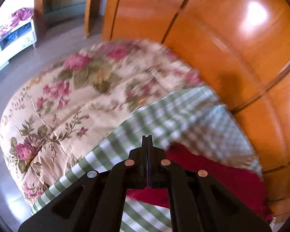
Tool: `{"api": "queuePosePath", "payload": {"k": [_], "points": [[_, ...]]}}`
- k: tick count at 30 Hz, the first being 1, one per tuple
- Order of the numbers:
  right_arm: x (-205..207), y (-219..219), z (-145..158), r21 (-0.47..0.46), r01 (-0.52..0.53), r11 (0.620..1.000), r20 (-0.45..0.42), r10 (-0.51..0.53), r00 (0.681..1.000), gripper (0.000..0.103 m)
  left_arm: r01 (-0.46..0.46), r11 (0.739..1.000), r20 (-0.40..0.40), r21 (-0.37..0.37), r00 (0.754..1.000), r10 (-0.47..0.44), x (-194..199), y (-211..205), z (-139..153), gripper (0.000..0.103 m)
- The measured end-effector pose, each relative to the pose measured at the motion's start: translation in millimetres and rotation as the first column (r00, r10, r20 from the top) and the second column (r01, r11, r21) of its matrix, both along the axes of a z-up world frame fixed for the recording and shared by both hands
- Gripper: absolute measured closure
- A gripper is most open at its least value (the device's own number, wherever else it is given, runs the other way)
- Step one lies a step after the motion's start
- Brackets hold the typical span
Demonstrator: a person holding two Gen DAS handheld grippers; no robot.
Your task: Fold small clothes
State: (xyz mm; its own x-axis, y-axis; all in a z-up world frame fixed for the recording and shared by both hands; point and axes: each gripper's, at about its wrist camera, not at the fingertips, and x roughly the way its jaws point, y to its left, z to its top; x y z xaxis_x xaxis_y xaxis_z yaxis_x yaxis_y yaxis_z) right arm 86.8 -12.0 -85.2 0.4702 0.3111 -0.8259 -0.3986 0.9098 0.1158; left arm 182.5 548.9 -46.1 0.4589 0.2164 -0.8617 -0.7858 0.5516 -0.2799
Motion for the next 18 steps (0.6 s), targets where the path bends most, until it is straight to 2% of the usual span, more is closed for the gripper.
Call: {"api": "queuePosePath", "payload": {"k": [3,5,6,8,9,12,14,15,17,18], "points": [[-1.6,5.8,-1.9,-0.026,-0.008,1.000,0.011,0.009,1.000,0.022,-0.025,1.000,-0.064,-0.007,0.998,0.025,-1.0,3.9,-28.4,0.103],[-2.3,8.9,-3.1,-0.040,-0.013,0.999,0.018,0.014,1.000,0.018,-0.032,0.999,-0.034,-0.032,0.999,0.031,-10.3,-0.3,-32.9,0.100],[-2.5,10.3,-4.0,-0.043,-0.015,0.999,0.021,0.016,1.000,0.016,-0.033,0.999,-0.008,-0.040,0.999,0.032,-15.9,-5.0,-32.4,0.083],[-3.0,12.3,-5.1,-0.052,-0.017,0.999,0.030,0.019,0.999,0.014,-0.002,1.000,0.024,-0.024,1.000,0.003,-27.4,-23.7,-27.0,0.061],[-3.6,13.2,-5.0,-0.058,-0.018,0.998,0.035,0.020,0.999,0.014,0.036,0.999,0.079,-0.017,0.996,-0.035,-36.1,-40.3,-22.8,0.058],[-2.2,10.5,-2.4,-0.054,-0.031,0.998,0.030,0.033,0.999,0.014,0.175,0.983,0.180,-0.055,0.970,-0.163,-51.0,-83.1,-19.5,0.058],[-1.8,7.2,1.3,-0.057,-0.040,0.998,0.026,0.042,0.999,0.015,0.337,0.937,0.254,-0.092,0.918,-0.305,-58.7,-126.3,-24.7,0.058],[-1.9,2.0,5.2,-0.067,-0.031,0.997,0.032,0.034,0.999,0.015,0.428,0.896,0.289,-0.116,0.878,-0.382,-63.8,-154.4,-29.2,0.058],[-1.4,-15.1,12.8,-0.080,0.019,0.997,0.055,-0.015,0.998,0.015,0.549,0.824,0.321,-0.139,0.812,-0.487,-70.5,-194.3,-35.7,0.058],[-0.5,-34.9,17.7,-0.076,0.077,0.994,0.063,-0.072,0.995,0.015,0.616,0.775,0.332,-0.145,0.768,-0.548,-75.9,-221.9,-40.7,0.058]]}}
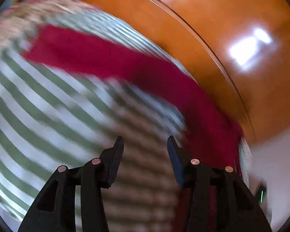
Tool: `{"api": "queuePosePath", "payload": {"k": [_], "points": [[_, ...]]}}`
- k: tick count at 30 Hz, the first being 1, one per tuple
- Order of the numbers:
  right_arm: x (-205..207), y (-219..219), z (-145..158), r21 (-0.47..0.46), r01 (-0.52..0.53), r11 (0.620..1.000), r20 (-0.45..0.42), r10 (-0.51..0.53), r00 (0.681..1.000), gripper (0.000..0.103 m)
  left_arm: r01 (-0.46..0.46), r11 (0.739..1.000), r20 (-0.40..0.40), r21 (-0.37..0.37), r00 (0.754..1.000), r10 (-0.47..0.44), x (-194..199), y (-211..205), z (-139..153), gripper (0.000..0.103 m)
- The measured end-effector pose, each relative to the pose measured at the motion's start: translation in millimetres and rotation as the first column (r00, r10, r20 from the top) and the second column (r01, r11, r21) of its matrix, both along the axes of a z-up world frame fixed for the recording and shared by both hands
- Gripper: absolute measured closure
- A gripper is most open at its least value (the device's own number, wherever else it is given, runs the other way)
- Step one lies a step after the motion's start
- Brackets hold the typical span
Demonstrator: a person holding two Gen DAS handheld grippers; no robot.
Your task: Fold small clothes
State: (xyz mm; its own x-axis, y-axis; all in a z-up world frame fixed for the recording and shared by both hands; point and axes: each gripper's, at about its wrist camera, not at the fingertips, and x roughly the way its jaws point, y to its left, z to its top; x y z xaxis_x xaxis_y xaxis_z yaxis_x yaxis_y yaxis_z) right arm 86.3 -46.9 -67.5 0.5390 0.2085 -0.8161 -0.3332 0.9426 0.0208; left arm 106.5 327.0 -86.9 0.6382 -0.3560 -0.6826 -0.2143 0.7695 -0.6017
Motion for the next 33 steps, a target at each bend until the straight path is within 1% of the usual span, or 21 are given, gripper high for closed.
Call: {"api": "queuePosePath", "payload": {"k": [2,4,5,6,8,9,10,11,12,15,16,18,20,22,25,26,28,29,31,32,33], "points": [[-0.6,-35.6,4.1,0.002,0.098,0.995,-0.001,-0.098,0.995,0.015,0.096,0.995,-0.004,-0.019,0.995,-0.097,-9.3,-36.4,-7.3,0.057],[-4.0,-67.0,4.6,-0.009,0.184,0.983,-0.003,-0.184,0.983,0.015,0.151,0.987,-0.009,-0.054,0.988,-0.151,-17.3,-62.0,-15.8,0.052],[-9.0,-89.5,3.6,-0.018,0.239,0.971,-0.011,-0.239,0.971,0.015,0.171,0.983,-0.006,-0.073,0.985,-0.172,-22.7,-73.5,-19.7,0.046],[-13.0,-101.3,2.2,-0.022,0.265,0.964,-0.018,-0.266,0.964,0.015,0.185,0.980,-0.006,-0.069,0.983,-0.186,-27.0,-82.9,-22.6,0.040],[-23.4,-122.6,-3.9,-0.023,0.295,0.955,-0.055,-0.296,0.954,0.017,0.193,0.981,-0.002,-0.003,0.981,-0.193,-40.3,-105.8,-25.5,0.041],[-29.9,-129.7,-9.9,-0.003,0.284,0.959,-0.106,-0.283,0.953,0.026,0.195,0.981,0.007,0.000,0.981,-0.195,-47.5,-115.1,-23.5,0.044],[-34.6,-132.2,-13.0,0.019,0.273,0.962,-0.133,-0.268,0.954,0.029,0.208,0.978,0.015,-0.018,0.978,-0.208,-50.7,-119.2,-24.2,0.053],[-42.6,-132.0,-14.0,0.032,0.256,0.966,-0.133,-0.250,0.959,0.035,0.226,0.974,0.014,-0.034,0.974,-0.225,-51.2,-121.1,-24.4,0.087],[-45.2,-130.7,-14.2,0.036,0.239,0.970,-0.131,-0.233,0.964,0.041,0.252,0.967,0.008,-0.034,0.968,-0.252,-50.8,-127.2,-25.2,0.093],[-49.5,-124.2,-10.4,0.056,0.185,0.981,-0.138,-0.176,0.975,0.092,0.276,0.961,0.055,0.024,0.959,-0.277,-53.2,-134.1,-11.9,0.095],[-51.6,-122.8,-5.5,0.051,0.172,0.984,-0.130,-0.164,0.978,0.093,0.273,0.961,0.072,0.049,0.959,-0.276,-54.2,-133.2,-3.6,0.095],[-56.9,-126.4,8.1,0.082,0.159,0.984,-0.107,-0.150,0.983,0.095,0.264,0.961,0.092,0.079,0.958,-0.271,-60.4,-126.0,11.6,0.096],[-63.4,-133.9,18.7,0.105,0.153,0.983,-0.095,-0.143,0.985,0.095,0.252,0.959,0.081,0.126,0.961,-0.264,-62.2,-119.8,15.8,0.097],[-68.3,-139.5,16.6,0.097,0.141,0.985,-0.112,-0.130,0.985,0.095,0.257,0.954,0.028,0.153,0.964,-0.264,-61.3,-118.2,6.0,0.097],[-74.9,-136.4,1.2,0.058,0.108,0.992,-0.156,-0.098,0.983,0.095,0.262,0.940,-0.092,0.217,0.965,-0.247,-54.2,-125.8,-19.8,0.096],[-74.8,-135.5,-2.6,0.046,0.102,0.994,-0.164,-0.094,0.982,0.095,0.245,0.948,-0.090,0.201,0.969,-0.231,-53.4,-125.3,-19.1,0.092],[-70.0,-140.8,-1.1,0.081,0.116,0.990,-0.173,-0.100,0.980,0.094,0.213,0.960,-0.074,0.184,0.977,-0.202,-49.4,-123.4,-10.9,0.085],[-65.2,-150.3,3.7,0.124,0.146,0.982,-0.165,-0.124,0.978,0.091,0.191,0.964,-0.053,0.187,0.982,-0.184,-47.1,-120.8,-3.1,0.070],[-56.0,-167.7,13.1,0.121,0.210,0.970,-0.111,-0.197,0.974,0.061,0.154,0.966,-0.025,0.210,0.988,-0.152,-42.1,-119.0,6.8,0.057],[-47.3,-182.2,19.2,0.095,0.279,0.956,-0.051,-0.276,0.960,0.041,0.145,0.965,-0.009,0.219,0.989,-0.147,-37.0,-119.3,12.5,0.057],[-41.3,-190.3,21.0,0.083,0.316,0.945,-0.015,-0.316,0.949,0.040,0.138,0.963,0.005,0.230,0.990,-0.143,-33.9,-119.0,19.9,0.057]]}}
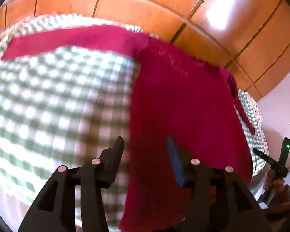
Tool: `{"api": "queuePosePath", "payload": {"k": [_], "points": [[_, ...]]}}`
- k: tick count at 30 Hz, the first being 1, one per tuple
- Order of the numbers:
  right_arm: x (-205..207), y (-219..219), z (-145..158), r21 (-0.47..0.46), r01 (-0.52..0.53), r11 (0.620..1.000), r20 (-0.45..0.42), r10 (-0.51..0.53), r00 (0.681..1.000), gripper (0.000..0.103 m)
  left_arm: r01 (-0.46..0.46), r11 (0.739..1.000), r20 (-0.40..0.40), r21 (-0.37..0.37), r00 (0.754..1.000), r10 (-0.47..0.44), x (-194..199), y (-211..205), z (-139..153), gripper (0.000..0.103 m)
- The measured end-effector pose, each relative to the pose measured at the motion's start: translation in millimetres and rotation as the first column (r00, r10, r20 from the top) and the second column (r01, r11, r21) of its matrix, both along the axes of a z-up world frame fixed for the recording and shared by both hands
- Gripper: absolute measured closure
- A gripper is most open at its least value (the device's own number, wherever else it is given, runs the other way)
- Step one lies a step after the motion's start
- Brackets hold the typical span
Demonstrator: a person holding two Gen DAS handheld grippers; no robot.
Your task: Fold small clothes
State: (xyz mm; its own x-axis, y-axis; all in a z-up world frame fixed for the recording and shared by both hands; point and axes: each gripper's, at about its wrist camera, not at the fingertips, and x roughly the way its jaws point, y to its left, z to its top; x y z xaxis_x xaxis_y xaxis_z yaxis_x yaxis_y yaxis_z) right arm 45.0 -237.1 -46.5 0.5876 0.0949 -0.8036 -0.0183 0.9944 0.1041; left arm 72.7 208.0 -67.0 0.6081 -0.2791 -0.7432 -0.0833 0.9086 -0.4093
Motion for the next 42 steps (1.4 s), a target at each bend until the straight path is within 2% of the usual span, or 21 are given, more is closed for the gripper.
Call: {"api": "queuePosePath", "payload": {"k": [1,2,4,7,10,12,13,14,17,21,25,28,32,34,35,37,38,39,40,42], "points": [[9.0,-10.3,1.5,-0.034,0.044,0.998,0.024,-0.043,0.999,0.040,-0.006,1.000,0.024,0.011,1.000,0.006,4.7,-3.4,8.4,0.057],[25.1,-23.7,0.6,-0.117,0.110,0.987,0.045,-0.105,0.993,0.040,-0.010,1.000,0.046,0.015,0.999,0.009,9.7,-7.9,14.8,0.057],[48.1,-37.3,-3.7,-0.219,0.156,0.963,0.074,-0.143,0.987,0.040,0.007,1.000,0.073,0.009,0.997,-0.008,24.3,-22.0,20.9,0.054],[87.0,-55.6,-21.5,-0.374,0.176,0.911,0.061,-0.165,0.984,0.040,0.055,0.998,0.078,0.030,0.995,-0.058,47.2,-51.3,24.0,0.052],[116.5,-70.9,-38.2,-0.462,0.165,0.872,0.037,-0.167,0.985,0.050,0.105,0.994,0.058,0.036,0.993,-0.107,72.7,-79.9,18.9,0.048],[129.0,-75.7,-43.8,-0.473,0.144,0.869,0.019,-0.154,0.988,0.070,0.140,0.989,0.039,0.046,0.989,-0.142,83.4,-95.6,15.1,0.048],[133.0,-78.3,-44.1,-0.478,0.138,0.867,0.012,-0.151,0.988,0.092,0.157,0.986,0.025,0.057,0.987,-0.158,92.1,-106.7,10.6,0.048],[135.8,-79.0,-40.5,-0.489,0.138,0.861,0.006,-0.155,0.988,0.100,0.170,0.983,0.015,0.064,0.985,-0.171,93.4,-111.8,7.6,0.048],[121.6,-87.1,1.4,-0.418,0.183,0.890,0.083,-0.163,0.983,0.100,0.200,0.975,-0.011,0.098,0.980,-0.200,97.2,-126.5,-1.1,0.047],[104.1,-124.7,67.9,-0.303,0.289,0.908,0.198,-0.236,0.951,0.100,0.222,0.968,-0.040,0.115,0.975,-0.219,101.2,-134.9,-8.2,0.046],[115.7,-178.0,95.9,-0.198,0.395,0.897,0.206,-0.355,0.912,0.100,0.222,0.971,-0.054,0.093,0.974,-0.218,106.2,-138.7,-11.4,0.045],[142.6,-211.4,88.5,-0.183,0.450,0.874,0.151,-0.427,0.891,0.100,0.226,0.969,-0.057,0.094,0.973,-0.222,108.1,-144.2,-11.1,0.045],[190.5,-242.6,47.8,-0.198,0.513,0.835,0.052,-0.514,0.856,0.100,0.227,0.968,-0.075,0.103,0.973,-0.220,111.2,-146.1,-16.3,0.044],[201.0,-249.5,33.3,-0.172,0.541,0.824,0.047,-0.541,0.840,0.100,0.222,0.969,-0.077,0.106,0.974,-0.215,113.3,-145.2,-16.4,0.044],[203.5,-254.8,26.0,-0.120,0.566,0.816,0.041,-0.565,0.824,0.094,0.221,0.969,-0.076,0.108,0.974,-0.214,114.7,-145.2,-17.1,0.044],[195.6,-261.3,20.8,-0.028,0.624,0.781,0.053,-0.622,0.781,0.065,0.214,0.971,-0.073,0.111,0.976,-0.207,114.9,-144.0,-17.1,0.044],[189.3,-263.3,19.6,0.012,0.643,0.766,0.066,-0.642,0.764,0.037,0.211,0.971,-0.071,0.109,0.976,-0.204,114.7,-143.3,-17.5,0.044],[175.1,-262.8,17.1,0.076,0.671,0.738,0.079,-0.675,0.734,0.030,0.207,0.973,-0.069,0.104,0.977,-0.201,114.8,-142.4,-18.6,0.043],[165.2,-262.1,12.6,0.134,0.676,0.725,0.065,-0.687,0.724,0.030,0.206,0.973,-0.069,0.101,0.977,-0.200,114.9,-142.4,-19.5,0.043],[151.9,-257.2,-0.3,0.250,0.651,0.716,0.010,-0.674,0.738,0.030,0.207,0.973,-0.070,0.097,0.977,-0.201,115.8,-143.4,-20.7,0.039]]}}
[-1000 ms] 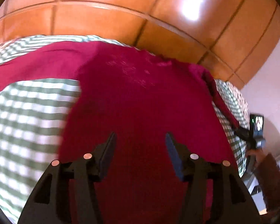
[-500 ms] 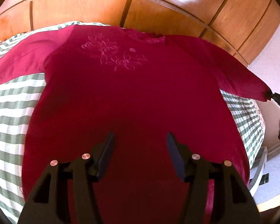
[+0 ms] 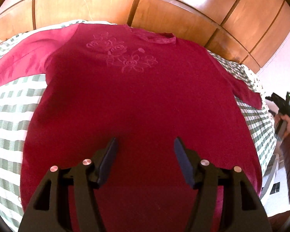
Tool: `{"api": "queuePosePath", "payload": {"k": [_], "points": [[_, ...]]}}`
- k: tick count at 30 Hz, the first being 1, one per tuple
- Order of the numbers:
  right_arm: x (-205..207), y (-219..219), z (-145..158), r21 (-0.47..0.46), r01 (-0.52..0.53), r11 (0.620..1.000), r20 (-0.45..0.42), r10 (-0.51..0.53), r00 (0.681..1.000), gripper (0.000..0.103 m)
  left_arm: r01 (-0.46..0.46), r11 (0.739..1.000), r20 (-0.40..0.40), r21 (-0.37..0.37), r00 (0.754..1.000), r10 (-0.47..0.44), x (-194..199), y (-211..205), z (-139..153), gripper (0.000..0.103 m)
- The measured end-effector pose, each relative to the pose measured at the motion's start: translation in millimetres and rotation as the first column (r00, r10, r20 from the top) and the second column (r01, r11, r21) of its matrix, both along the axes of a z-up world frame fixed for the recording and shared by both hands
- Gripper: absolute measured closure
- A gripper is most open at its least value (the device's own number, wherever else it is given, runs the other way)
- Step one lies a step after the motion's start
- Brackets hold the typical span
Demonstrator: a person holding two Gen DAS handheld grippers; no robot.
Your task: Fold small clothes
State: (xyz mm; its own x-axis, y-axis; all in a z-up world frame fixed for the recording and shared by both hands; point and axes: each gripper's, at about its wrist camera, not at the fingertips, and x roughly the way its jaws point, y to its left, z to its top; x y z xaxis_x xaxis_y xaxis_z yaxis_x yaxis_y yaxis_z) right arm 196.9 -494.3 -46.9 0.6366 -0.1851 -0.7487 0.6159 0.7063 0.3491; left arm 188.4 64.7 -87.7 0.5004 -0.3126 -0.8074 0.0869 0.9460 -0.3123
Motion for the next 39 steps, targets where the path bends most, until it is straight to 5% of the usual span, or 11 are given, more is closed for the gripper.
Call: {"api": "queuePosePath", "payload": {"k": [4,7,11,15,20,22,24,26,29,36,39], "points": [[-2.0,28.2,-38.9,0.198,-0.088,0.976,0.018,0.086,0.996,0.036,0.011,1.000,-0.001,0.010,1.000,-0.011,3.0,-5.2,-1.3,0.036],[15.4,48.4,-50.3,0.170,-0.107,0.980,0.007,0.107,0.994,0.052,0.009,1.000,-0.002,0.014,1.000,-0.009,2.7,-6.0,-0.3,0.034],[40.0,57.7,-43.6,0.137,-0.125,0.983,-0.019,0.128,0.992,0.097,-0.004,1.000,-0.002,0.005,1.000,0.004,0.0,-3.1,1.6,0.034],[30.3,53.8,-22.3,0.020,-0.072,0.997,-0.040,0.073,0.997,0.098,-0.016,1.000,-0.008,-0.008,1.000,0.016,-3.6,1.4,-1.3,0.033],[34.5,58.5,-47.7,-0.044,-0.096,0.994,-0.150,0.088,0.985,0.096,-0.006,1.000,0.004,0.001,1.000,0.006,-7.6,2.3,-0.5,0.032],[27.8,58.9,-44.0,0.015,-0.082,0.997,-0.111,0.083,0.990,0.072,-0.032,0.999,0.021,-0.006,0.999,0.032,-13.8,12.6,6.7,0.029],[16.3,65.9,-33.4,0.031,-0.095,0.995,-0.072,0.097,0.993,0.031,-0.068,0.998,0.034,-0.015,0.997,0.069,-20.3,27.9,12.1,0.029],[8.8,84.9,-24.4,0.025,-0.185,0.982,-0.063,0.186,0.981,0.031,-0.131,0.991,0.039,-0.028,0.991,0.132,-30.3,51.0,16.4,0.029],[-10.7,120.3,-22.1,0.096,-0.341,0.935,-0.042,0.346,0.937,0.031,-0.230,0.973,0.042,-0.032,0.972,0.231,-49.5,86.7,18.3,0.029],[-85.1,234.9,-38.0,0.239,-0.688,0.685,-0.029,0.713,0.700,0.035,-0.300,0.954,0.006,-0.007,0.954,0.300,-91.6,128.5,2.1,0.032],[-116.1,265.1,-39.8,0.218,-0.751,0.623,-0.067,0.778,0.625,0.054,-0.249,0.969,-0.016,0.000,0.968,0.249,-100.1,124.1,-6.8,0.056]]}}
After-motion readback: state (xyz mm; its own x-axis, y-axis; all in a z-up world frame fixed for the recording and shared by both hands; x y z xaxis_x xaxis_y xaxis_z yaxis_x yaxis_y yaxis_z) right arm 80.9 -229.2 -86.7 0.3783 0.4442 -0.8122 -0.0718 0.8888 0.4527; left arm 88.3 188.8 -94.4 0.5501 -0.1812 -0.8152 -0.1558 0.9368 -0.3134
